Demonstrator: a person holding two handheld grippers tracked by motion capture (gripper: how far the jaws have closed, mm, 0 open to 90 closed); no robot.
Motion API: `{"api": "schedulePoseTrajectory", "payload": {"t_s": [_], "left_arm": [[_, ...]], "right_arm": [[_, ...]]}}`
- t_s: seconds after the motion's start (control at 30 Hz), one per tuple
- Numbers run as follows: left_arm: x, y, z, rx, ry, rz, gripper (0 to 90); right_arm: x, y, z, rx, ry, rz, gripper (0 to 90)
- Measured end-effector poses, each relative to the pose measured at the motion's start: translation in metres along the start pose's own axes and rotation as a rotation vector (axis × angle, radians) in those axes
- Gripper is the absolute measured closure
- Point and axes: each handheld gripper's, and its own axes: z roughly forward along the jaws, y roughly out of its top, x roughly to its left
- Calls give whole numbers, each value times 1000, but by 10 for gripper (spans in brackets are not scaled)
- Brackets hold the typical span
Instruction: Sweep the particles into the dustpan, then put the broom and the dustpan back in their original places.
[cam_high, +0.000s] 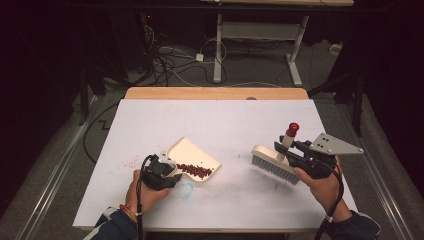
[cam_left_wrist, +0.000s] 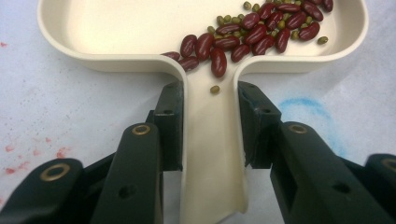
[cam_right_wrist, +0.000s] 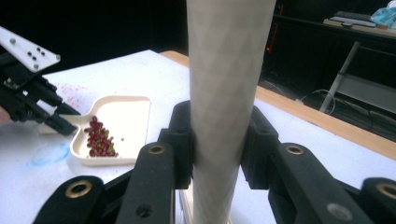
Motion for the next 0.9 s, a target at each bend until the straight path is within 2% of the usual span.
{"api": "schedulePoseTrajectory", "payload": {"t_s": [0.37, 0.53, 0.7, 0.9], "left_arm": [[4, -3, 0, -6, 8, -20, 640], [7, -5, 0, -7, 35, -26, 640], [10, -6, -3, -8, 67, -39, 641], [18, -11, -5, -11, 98, -82, 641]], "right_arm": [[-4, -10, -19, 34, 36, -3, 696], [-8, -14, -25, 51, 48, 4, 696], [-9, -16, -30, 77, 92, 12, 696], [-15, -13, -38, 106, 167, 32, 696]]}}
